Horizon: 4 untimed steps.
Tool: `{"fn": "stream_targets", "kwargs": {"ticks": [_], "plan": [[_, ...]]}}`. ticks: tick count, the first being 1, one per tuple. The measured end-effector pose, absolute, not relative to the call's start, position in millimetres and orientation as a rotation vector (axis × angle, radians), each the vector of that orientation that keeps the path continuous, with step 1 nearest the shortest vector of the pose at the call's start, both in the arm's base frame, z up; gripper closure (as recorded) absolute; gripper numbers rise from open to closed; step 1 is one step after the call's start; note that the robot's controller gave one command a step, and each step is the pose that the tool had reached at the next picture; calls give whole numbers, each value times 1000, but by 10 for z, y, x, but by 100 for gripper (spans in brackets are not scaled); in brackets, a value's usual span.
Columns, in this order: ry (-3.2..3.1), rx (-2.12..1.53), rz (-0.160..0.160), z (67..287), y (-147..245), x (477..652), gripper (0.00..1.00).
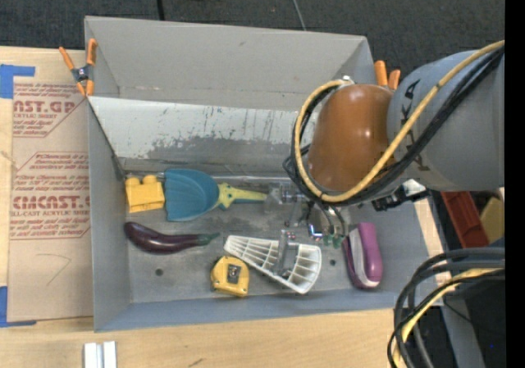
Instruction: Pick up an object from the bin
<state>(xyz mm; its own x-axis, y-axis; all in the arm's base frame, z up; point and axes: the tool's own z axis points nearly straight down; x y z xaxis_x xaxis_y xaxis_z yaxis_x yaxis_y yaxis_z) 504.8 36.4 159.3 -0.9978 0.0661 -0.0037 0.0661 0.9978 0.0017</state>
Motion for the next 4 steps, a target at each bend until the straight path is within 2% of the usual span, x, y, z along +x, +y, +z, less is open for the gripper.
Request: {"fn": "stream_targets", "kwargs": {"ticks": [1, 2, 3, 4], "plan": [[3130, 221, 5, 1069, 118, 5005, 0], [3093, 537, 4, 884, 130, 4828, 100], [3093, 536, 3, 879, 128, 4827, 100], [3099, 498, 4, 2221, 187, 4951, 100]]}}
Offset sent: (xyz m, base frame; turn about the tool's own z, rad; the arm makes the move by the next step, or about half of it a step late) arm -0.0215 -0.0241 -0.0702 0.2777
